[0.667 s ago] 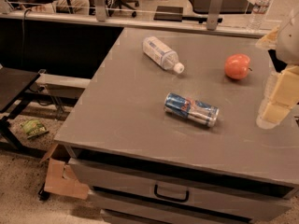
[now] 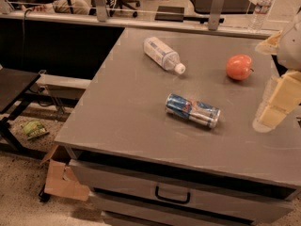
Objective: Move redbull can near blue plastic bottle
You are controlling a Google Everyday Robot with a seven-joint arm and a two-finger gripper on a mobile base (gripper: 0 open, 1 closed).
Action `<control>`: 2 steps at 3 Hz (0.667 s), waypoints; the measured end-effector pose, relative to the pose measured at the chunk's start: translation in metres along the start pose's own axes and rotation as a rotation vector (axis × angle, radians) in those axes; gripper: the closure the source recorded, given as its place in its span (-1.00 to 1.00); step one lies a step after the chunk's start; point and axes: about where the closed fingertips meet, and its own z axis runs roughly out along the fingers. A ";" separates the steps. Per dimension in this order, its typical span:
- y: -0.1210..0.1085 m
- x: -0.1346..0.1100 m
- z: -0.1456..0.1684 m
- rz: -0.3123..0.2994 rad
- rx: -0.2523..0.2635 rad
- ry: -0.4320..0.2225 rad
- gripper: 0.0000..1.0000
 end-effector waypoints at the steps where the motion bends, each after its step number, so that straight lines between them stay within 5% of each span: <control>1: 0.006 0.013 0.048 0.124 -0.009 -0.240 -1.00; 2: 0.002 0.008 0.073 0.169 0.008 -0.425 -1.00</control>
Offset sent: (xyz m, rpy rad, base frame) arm 0.0341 0.0225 -0.0840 0.7338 -0.1714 -0.0671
